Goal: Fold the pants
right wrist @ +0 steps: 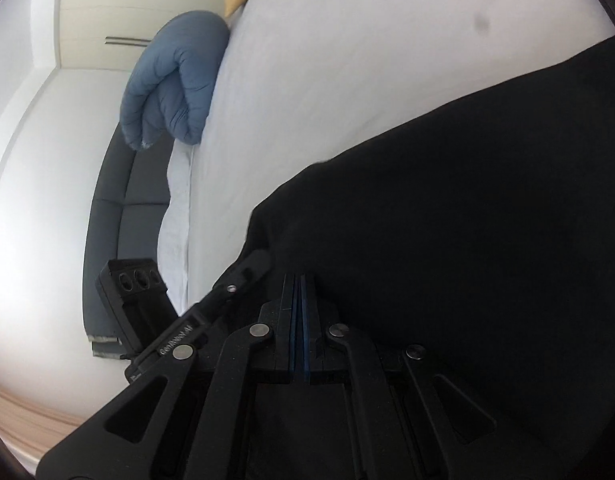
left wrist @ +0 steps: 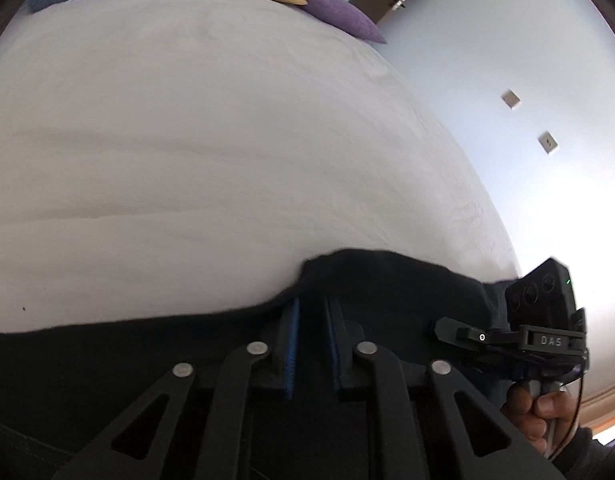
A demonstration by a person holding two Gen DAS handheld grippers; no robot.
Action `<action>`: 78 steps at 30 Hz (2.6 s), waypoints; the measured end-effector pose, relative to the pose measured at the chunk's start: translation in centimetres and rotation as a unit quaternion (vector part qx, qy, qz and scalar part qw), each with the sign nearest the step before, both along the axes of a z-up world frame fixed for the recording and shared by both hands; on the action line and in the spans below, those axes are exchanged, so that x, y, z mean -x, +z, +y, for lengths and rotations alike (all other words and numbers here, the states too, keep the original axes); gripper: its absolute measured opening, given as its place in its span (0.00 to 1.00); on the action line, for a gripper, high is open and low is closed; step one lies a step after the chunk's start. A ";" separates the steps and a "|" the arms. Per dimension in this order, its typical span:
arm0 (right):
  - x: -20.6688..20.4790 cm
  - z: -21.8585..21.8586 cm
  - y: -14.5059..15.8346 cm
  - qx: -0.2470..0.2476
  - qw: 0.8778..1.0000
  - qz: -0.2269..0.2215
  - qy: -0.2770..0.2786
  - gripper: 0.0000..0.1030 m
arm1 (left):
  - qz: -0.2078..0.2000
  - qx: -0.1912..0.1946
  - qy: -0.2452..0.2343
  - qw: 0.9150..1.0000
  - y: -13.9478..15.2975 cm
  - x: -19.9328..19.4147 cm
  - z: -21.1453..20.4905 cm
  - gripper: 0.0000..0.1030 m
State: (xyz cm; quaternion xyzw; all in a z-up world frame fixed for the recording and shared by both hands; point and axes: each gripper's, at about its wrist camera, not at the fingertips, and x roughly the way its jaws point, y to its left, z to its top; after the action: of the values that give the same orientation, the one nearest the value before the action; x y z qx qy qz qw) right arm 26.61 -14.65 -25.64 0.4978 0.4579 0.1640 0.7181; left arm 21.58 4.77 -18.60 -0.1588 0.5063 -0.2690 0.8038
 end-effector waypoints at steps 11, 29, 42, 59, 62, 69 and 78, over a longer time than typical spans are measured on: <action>12.2 -19.5 1.3 0.058 0.968 0.000 -0.245 0.00 | -0.057 -0.026 0.021 0.998 4.4 2.3 2.6 0.24; 24.6 -19.5 -1.7 0.017 0.977 -0.023 -0.213 0.00 | -0.044 -0.036 -0.034 0.998 2.4 14.4 -4.9 0.53; 37.1 -26.2 2.7 0.108 0.945 0.072 -0.300 0.04 | -0.043 -0.081 -0.032 0.995 2.9 18.9 -4.7 0.53; 31.2 -12.1 -0.5 0.079 0.991 0.099 -0.050 0.00 | -0.033 -0.080 -0.084 0.993 3.4 18.7 -11.0 0.54; 32.3 -12.0 -0.7 0.083 0.989 0.107 -0.056 0.00 | -0.021 -0.049 -0.079 0.995 3.0 19.6 -9.7 0.54; 29.4 -14.0 4.7 0.165 0.977 0.113 -0.069 0.00 | -0.027 -0.067 -0.082 0.994 3.5 21.5 -9.2 0.54; 26.1 -14.0 8.3 0.116 0.991 0.033 -0.061 0.05 | -0.073 -0.046 -0.098 0.991 7.1 17.7 -13.5 0.60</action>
State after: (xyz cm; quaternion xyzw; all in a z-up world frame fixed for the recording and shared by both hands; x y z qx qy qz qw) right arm 0.51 -28.60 -17.30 0.4432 0.4656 0.0490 0.7645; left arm 3.87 -8.71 -11.49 -0.0510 0.4709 -0.3340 0.8149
